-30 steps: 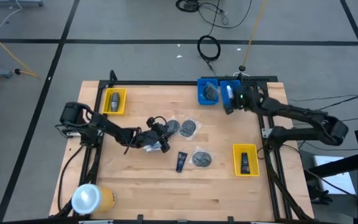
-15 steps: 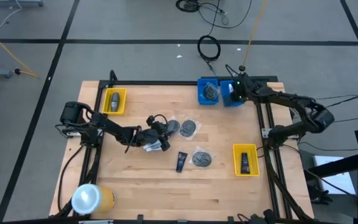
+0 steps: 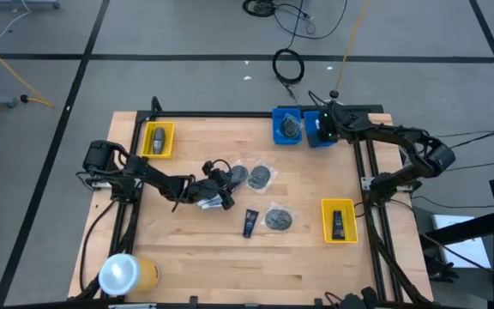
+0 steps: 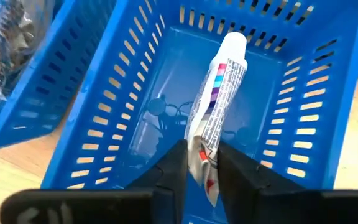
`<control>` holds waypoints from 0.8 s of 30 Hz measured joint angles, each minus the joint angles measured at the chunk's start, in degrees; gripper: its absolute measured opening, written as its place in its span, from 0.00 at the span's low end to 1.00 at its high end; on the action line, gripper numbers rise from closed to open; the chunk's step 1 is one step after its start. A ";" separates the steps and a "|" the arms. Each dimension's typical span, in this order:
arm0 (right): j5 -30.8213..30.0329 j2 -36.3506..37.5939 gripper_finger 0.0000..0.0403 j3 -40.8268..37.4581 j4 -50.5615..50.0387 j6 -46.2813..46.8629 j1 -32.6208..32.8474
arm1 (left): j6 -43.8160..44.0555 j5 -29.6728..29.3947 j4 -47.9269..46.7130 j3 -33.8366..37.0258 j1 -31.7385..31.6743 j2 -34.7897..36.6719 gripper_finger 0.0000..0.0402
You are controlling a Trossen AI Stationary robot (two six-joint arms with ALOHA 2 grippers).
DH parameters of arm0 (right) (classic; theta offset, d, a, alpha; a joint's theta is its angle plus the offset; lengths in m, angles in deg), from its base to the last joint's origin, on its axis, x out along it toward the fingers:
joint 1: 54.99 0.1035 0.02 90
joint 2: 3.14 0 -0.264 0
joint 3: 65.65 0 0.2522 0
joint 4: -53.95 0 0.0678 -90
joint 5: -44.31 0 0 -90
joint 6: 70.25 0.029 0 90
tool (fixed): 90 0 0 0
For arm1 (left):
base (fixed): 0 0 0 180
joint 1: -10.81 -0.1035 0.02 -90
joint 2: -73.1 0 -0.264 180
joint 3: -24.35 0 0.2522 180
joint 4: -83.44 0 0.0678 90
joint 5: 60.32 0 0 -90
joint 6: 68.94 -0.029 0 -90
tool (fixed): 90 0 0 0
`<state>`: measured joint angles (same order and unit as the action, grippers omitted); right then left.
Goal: Pick & Place Travel size toiletries
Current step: Put the white toothpaste into the right blue bin, then put the blue shaver into the right yellow bin
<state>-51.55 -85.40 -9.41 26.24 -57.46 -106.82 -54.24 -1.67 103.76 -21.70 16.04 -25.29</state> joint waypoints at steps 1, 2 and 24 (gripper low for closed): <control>-0.01 0.06 0.19 0.00 0.39 0.00 0.00 | 0.23 0.00 0.00 0.00 0.00 0.00 0.47; -0.01 0.07 0.22 0.01 0.90 0.01 0.00 | 0.42 0.00 0.00 0.00 0.00 0.00 0.47; -4.81 21.55 0.45 -0.51 5.74 -6.62 16.95 | -3.08 1.30 2.66 0.00 0.14 0.04 0.47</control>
<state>-56.36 -63.85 -9.92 31.97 -64.07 -89.88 -57.33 -0.37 106.42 -21.70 16.18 -25.24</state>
